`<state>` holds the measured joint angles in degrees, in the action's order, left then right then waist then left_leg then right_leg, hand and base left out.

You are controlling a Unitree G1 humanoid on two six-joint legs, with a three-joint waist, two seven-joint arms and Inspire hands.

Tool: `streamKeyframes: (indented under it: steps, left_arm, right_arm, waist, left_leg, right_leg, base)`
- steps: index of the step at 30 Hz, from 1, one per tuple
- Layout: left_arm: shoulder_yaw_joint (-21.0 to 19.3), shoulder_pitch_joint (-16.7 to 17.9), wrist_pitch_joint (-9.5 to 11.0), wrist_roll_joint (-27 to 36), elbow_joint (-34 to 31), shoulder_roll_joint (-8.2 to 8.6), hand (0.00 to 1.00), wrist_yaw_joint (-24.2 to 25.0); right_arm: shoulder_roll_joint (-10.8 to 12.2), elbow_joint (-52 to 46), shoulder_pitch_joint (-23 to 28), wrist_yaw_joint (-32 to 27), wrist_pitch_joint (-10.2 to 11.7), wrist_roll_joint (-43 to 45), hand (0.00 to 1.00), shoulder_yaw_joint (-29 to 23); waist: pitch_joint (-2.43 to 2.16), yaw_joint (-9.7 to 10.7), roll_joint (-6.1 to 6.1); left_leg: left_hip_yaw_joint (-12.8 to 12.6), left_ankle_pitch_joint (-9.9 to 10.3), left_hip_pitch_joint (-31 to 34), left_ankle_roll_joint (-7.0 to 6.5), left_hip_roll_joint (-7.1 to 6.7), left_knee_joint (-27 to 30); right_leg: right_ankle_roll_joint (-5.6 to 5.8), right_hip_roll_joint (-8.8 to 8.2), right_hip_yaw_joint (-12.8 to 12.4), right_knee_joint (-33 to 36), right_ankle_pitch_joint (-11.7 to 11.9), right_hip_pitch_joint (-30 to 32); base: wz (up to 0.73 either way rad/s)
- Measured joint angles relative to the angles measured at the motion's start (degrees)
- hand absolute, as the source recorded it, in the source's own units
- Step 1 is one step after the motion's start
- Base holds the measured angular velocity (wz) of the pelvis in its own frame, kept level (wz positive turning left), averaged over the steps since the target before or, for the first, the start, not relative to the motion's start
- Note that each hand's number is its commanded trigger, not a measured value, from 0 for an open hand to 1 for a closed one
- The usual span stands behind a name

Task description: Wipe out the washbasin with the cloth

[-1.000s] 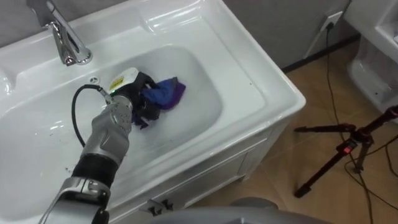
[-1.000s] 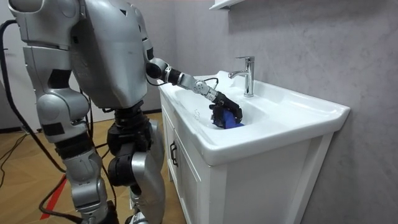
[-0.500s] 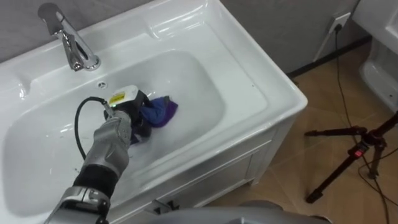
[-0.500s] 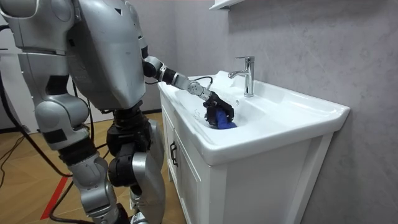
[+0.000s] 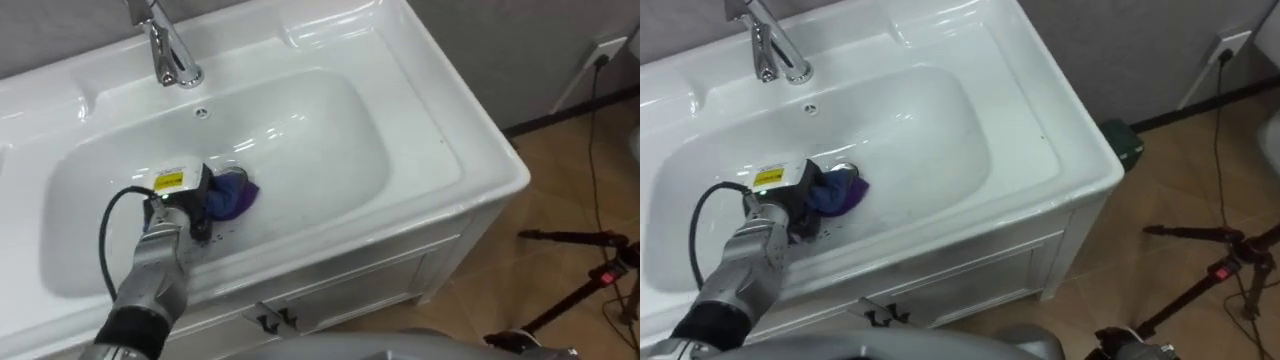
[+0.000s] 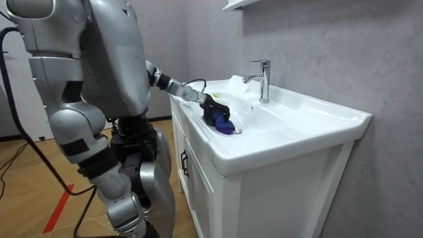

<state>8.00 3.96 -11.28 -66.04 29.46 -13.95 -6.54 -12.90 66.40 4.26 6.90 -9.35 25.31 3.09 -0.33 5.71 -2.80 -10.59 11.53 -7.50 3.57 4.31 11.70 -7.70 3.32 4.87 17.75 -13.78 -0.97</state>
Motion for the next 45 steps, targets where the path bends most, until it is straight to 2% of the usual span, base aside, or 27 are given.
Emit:
streamKeyframes:
  steps: [3, 5, 8, 9, 18, 23, 25, 30, 34, 39, 45]
  left_arm:
    - [-0.3, 1.6, 0.0, 0.0, -0.4, -1.42, 1.00, -1.9]
    - [-1.2, 2.3, 0.0, 0.0, -0.9, -1.53, 1.00, -2.9]
    - [-1.2, 3.0, 0.0, -0.1, -1.8, -1.77, 1.00, -4.1]
    - [-1.2, 3.4, 0.0, -1.1, -2.0, -1.83, 1.00, -4.1]
    - [-1.2, 3.6, -0.1, -1.2, -2.7, -2.23, 1.00, -4.1]
    - [-1.2, 5.5, -0.4, -1.2, -6.2, -2.66, 1.00, -3.9]
    - [-1.2, 6.0, -1.5, -1.2, -7.6, -2.83, 1.00, -3.8]
    - [-1.1, 6.0, -2.6, -2.8, -9.6, -3.99, 1.00, -1.3]
    - [-1.1, 6.0, -2.7, -4.7, -10.8, -4.90, 1.00, 0.9]
    - [-1.1, 5.9, -3.6, -6.0, -12.2, -4.92, 1.00, 3.2]
    - [-2.1, 5.7, -3.6, -6.8, -13.3, -5.06, 1.00, 4.8]
  right_arm:
    - [-1.1, 0.2, -0.1, -0.1, 0.0, -1.6, 0.00, 0.0]
    - [-1.7, 0.2, -0.1, -0.5, 0.0, -2.6, 0.00, 0.0]
    - [-2.3, 0.2, -0.2, -0.8, 0.0, -2.6, 0.00, 0.0]
    - [-2.4, 0.2, -0.2, -0.7, 0.0, -2.4, 0.00, 0.0]
    - [-3.3, 0.2, -0.3, -0.4, 0.0, -2.6, 0.00, 0.0]
    - [-3.4, 0.2, -0.4, -0.7, 0.0, -4.9, 0.00, 0.0]
    - [-3.4, 0.2, -0.5, -0.9, 0.0, -5.2, 0.00, 0.0]
    - [-3.4, 0.4, -0.9, -0.9, 0.1, -5.3, 0.00, 0.0]
    - [-3.5, 0.3, -1.1, -0.9, 0.1, -5.3, 0.00, 0.0]
    - [-4.0, 0.3, -1.2, -1.1, 0.7, -5.5, 0.00, 0.1]
    - [-4.2, 0.3, -0.3, -2.0, 1.3, -5.3, 0.00, -0.2]
  waist:
    - [-0.02, -1.0, -0.02]
    - [-0.02, -1.3, -0.03]
    - [-0.23, -1.4, -0.14]
    - [-0.48, -1.4, -0.20]
    - [-0.49, -1.9, -0.46]
    - [-0.46, -3.2, -1.20]
    - [-0.43, -3.4, -1.57]
    - [-0.38, -4.3, -1.66]
    - [-0.36, -4.4, -1.64]
    - [-0.05, -4.4, -1.94]
    - [0.18, -4.5, -2.27]
  left_leg:
    - [0.1, -0.1, 0.2, 0.14, -0.04, 0.0]
    - [0.1, -0.1, 0.5, 0.13, -0.05, 0.1]
    - [0.2, -0.1, 1.4, 0.13, -0.06, 0.1]
    - [0.4, -0.1, 1.8, 0.13, -0.07, 0.3]
    - [0.7, -0.1, 2.9, 0.13, 0.04, 1.8]
    - [2.3, -0.1, 3.4, 0.13, -0.03, 1.9]
    - [3.0, -0.1, 3.8, 0.14, -0.12, 1.9]
    - [3.5, -0.2, 4.0, 0.29, -0.20, 1.8]
    - [4.5, -0.2, 4.7, 0.29, -0.26, 1.8]
    - [4.6, -0.2, 4.9, 0.29, -0.27, 1.8]
    - [4.6, -0.2, 4.9, 0.29, -0.27, 1.8]
  right_leg:
    - [0.03, -0.10, 0.1, 0.0, 0.0, 0.1]
    - [0.03, -0.16, 0.2, 0.0, 0.0, 0.2]
    - [0.03, -0.27, 0.7, 0.0, 0.0, 0.9]
    - [0.01, -0.33, 0.9, 0.0, 0.0, 1.0]
    - [-0.22, -0.68, 2.7, -0.1, -0.1, 0.9]
    - [-0.29, -0.79, 3.9, -0.8, -0.2, 0.9]
    - [-0.28, -0.92, 4.9, -1.0, -0.2, 0.9]
    - [-0.37, -1.11, 5.8, -1.0, -0.5, 1.1]
    - [-0.44, -1.17, 6.4, -1.0, -0.6, 1.2]
    - [-0.45, -1.18, 6.5, -1.1, -0.6, 1.7]
    - [-0.44, -1.18, 6.7, -1.0, -0.6, 1.2]
  base:
    - [0.05]
    - [0.04]
    - [0.06]
    - [0.07]
    - [0.08]
    - [0.06]
    - [0.22]
    - [0.10]
    - [0.08]
    - [-0.01]
    - [0.02]
